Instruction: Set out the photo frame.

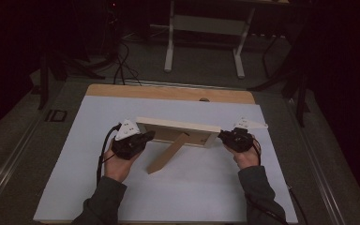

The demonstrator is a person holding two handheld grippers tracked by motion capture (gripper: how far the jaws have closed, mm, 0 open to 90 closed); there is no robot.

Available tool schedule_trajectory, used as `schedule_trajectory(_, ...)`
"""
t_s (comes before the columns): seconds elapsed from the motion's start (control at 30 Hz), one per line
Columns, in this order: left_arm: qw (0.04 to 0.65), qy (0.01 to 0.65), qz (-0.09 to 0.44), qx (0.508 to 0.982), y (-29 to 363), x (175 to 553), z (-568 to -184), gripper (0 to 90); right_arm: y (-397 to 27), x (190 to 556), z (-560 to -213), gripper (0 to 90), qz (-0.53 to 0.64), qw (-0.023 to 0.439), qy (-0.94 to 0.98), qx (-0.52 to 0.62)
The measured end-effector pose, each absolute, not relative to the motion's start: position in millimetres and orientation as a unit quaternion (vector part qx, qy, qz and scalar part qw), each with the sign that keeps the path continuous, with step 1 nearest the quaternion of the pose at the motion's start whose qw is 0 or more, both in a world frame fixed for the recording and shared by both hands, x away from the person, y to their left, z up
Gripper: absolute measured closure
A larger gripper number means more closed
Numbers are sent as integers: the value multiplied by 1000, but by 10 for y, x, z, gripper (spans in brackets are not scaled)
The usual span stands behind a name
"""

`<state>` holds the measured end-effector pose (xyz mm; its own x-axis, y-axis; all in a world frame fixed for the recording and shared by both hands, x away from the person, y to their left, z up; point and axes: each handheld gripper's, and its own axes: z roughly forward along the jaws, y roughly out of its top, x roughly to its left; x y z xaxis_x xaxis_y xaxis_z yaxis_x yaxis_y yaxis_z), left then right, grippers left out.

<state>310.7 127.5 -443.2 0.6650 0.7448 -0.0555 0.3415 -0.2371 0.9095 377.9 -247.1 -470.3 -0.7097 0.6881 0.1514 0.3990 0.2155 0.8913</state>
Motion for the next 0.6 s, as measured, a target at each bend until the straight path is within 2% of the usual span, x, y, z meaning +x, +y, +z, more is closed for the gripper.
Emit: schedule_trajectory(0.6, 506, 356, 199, 760, 1102, 3183, -4350, 900, -2427, 3813, -4643, 891, 525, 130, 767, 345)
